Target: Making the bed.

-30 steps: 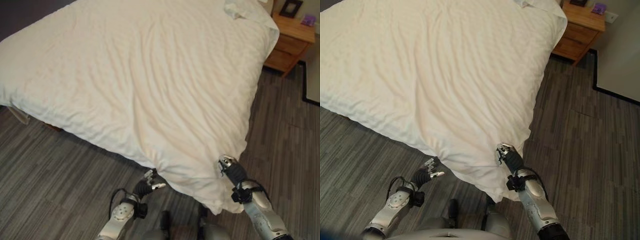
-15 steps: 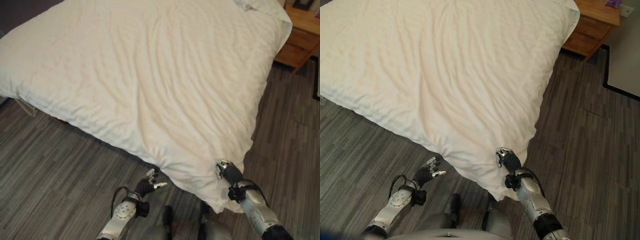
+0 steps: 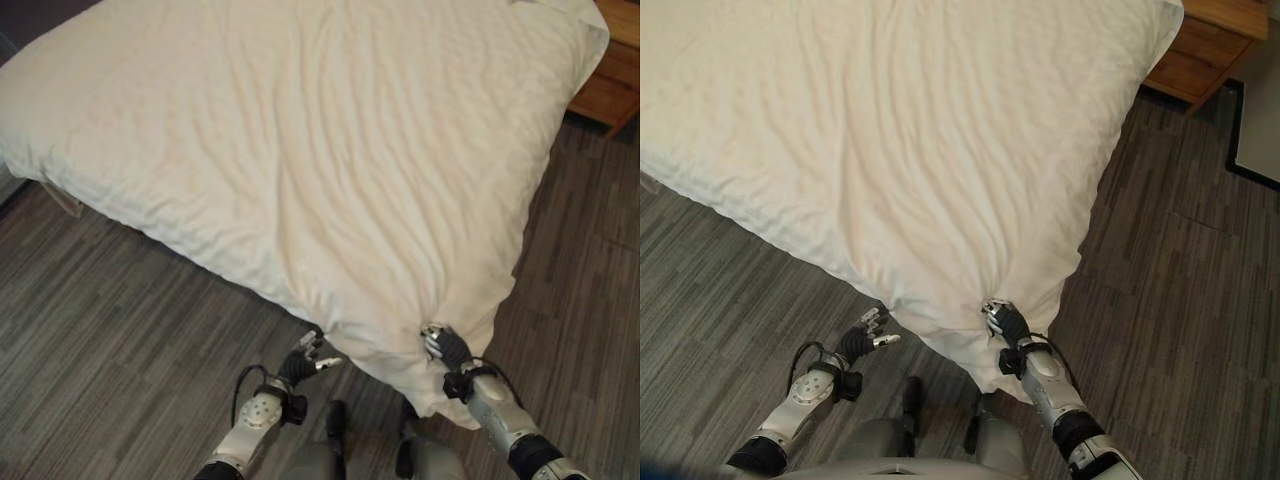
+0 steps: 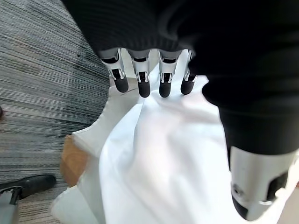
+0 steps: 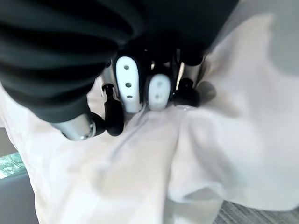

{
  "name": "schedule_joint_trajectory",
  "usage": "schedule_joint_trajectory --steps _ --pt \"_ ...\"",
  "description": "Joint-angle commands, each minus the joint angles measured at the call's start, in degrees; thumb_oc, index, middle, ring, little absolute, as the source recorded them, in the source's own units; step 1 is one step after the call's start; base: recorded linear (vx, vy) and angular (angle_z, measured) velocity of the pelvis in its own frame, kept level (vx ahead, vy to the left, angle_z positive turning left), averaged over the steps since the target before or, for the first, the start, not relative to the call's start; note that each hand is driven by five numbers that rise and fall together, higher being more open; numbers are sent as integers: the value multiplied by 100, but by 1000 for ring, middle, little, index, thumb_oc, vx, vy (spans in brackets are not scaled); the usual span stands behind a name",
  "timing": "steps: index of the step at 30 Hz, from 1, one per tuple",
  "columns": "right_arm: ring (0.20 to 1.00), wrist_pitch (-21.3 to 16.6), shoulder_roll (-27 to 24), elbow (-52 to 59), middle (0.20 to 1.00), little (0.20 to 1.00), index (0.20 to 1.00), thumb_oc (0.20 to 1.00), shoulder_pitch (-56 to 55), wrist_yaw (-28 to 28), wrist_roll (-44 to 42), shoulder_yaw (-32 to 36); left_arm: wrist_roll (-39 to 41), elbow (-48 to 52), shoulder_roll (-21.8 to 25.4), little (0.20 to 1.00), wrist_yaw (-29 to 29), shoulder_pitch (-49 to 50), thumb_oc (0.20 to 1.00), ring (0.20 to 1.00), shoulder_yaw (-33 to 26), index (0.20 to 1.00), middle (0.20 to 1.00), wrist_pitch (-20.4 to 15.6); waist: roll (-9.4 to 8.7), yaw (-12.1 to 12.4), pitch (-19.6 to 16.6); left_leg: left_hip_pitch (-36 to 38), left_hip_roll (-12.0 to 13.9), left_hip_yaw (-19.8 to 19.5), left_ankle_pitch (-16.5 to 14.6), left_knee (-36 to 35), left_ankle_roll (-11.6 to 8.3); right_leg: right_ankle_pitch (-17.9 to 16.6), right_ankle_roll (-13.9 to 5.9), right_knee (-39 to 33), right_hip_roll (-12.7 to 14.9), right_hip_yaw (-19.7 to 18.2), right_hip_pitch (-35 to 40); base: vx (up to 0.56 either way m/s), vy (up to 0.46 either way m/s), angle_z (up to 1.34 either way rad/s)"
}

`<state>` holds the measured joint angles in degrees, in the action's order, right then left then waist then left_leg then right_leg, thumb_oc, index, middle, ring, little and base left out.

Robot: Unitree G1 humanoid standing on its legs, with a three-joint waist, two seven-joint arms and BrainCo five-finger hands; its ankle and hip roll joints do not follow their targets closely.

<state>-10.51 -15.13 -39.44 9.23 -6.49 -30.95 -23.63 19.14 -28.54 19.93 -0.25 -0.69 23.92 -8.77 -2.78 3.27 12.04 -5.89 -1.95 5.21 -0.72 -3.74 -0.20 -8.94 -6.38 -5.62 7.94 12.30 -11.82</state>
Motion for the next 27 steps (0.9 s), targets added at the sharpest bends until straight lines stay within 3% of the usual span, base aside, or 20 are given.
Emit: schedule_joint_trajectory --steps 1,8,13,19,27 --pt "200 477 589 -744 200 200 200 200 336 8 701 -721 53 83 -133 1000 127 -339 1000 1000 101 1000 1000 -275 216 403 202 -328 -161 -152 461 -126 -18 -56 -373 150 122 152 483 0 0 0" --pt "200 583 702 -1571 200 200 200 200 368 -128 1425 -1030 100 92 -42 1000 127 -236 1000 1000 -87 1000 1000 -289 270 486 213 -319 -173 -174 453 -126 -26 -16 -378 153 136 207 513 5 1 0" --pt "200 585 714 -2390 200 200 200 200 494 58 1519 -658 168 65 -96 1000 139 -295 1000 1000 -114 1000 1000 -283 314 499 211 -324 -181 -195 449 -126 -21 -5 -373 154 141 234 515 0 0 0" --pt "200 627 374 -3259 200 200 200 200 458 294 2023 -12 154 140 -103 1000 -103 -329 1000 1000 -55 1000 1000 -227 352 498 196 -356 -204 -252 432 -126 -15 3 -388 117 152 263 522 16 2 9" --pt "200 637 497 -2948 200 200 200 200 406 349 3461 -841 41 124 -76 1000 -34 -298 1000 1000 -109 1000 1000 -206 339 472 207 -363 -202 -200 411 -126 -15 5 -374 96 131 195 495 3 1 0"
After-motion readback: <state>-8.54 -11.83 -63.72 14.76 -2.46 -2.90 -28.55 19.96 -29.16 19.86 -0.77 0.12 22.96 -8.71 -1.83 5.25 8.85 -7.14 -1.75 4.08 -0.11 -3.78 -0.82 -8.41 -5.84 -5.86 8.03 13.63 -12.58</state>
